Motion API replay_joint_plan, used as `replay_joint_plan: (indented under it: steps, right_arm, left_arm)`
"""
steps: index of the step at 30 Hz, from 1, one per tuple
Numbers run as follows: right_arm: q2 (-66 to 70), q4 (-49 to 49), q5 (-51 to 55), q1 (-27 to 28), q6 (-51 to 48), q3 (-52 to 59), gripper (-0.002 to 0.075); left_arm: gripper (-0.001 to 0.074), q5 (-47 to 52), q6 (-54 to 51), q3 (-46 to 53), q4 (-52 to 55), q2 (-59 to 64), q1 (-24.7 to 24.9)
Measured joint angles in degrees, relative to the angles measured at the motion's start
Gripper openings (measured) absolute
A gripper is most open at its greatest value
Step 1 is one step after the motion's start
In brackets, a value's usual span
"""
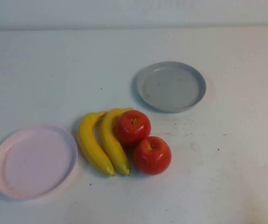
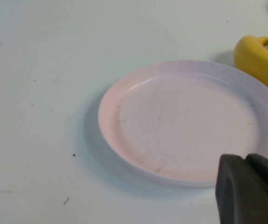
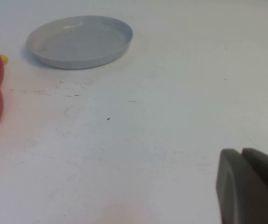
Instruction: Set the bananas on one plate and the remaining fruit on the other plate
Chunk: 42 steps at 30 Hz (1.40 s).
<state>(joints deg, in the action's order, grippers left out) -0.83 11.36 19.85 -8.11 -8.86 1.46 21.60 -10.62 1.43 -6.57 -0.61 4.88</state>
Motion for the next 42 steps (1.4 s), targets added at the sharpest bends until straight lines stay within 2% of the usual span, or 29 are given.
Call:
replay_joint_plan:
  steps: [7, 15, 21, 25, 28, 36, 42]
  right_arm:
    - [0.0, 0.0, 0.0, 0.0, 0.0, 0.0, -0.0017]
    - [0.0, 0.0, 0.0, 0.0, 0.0, 0.0, -0.0017]
    - [0.0, 0.0, 0.0, 0.0, 0.0, 0.0, -0.0017]
    - [0.0, 0.0, 0.0, 0.0, 0.0, 0.0, -0.0017]
    - [0.0, 0.0, 0.0, 0.0, 0.0, 0.0, -0.0017]
    - [0.0, 0.0, 0.0, 0.0, 0.0, 0.0, -0.0017]
    - [0.0, 0.0, 0.0, 0.0, 0.0, 0.0, -0.0017]
  left_arm:
    - [-0.0002, -5.1, 3.3, 0.0, -2.2, 0.0, 0.0]
    - [-0.0002, -14.5, 19.4, 0.0, -14.4, 0.0, 0.0]
    - [-0.0001, -15.6, 21.6, 0.0, -15.8, 0.0, 0.0]
    - [-0.0002, -8.5, 21.9, -4.2, -15.9, 0.0, 0.0]
    - [-0.0002, 0.0, 19.0, -11.7, -15.9, 2.2, 0.0]
    - [-0.0002, 22.8, 6.9, -29.7, -15.7, 18.9, 0.0]
    - [-0.0001, 33.0, -3.9, -39.3, -15.5, 31.6, 0.0]
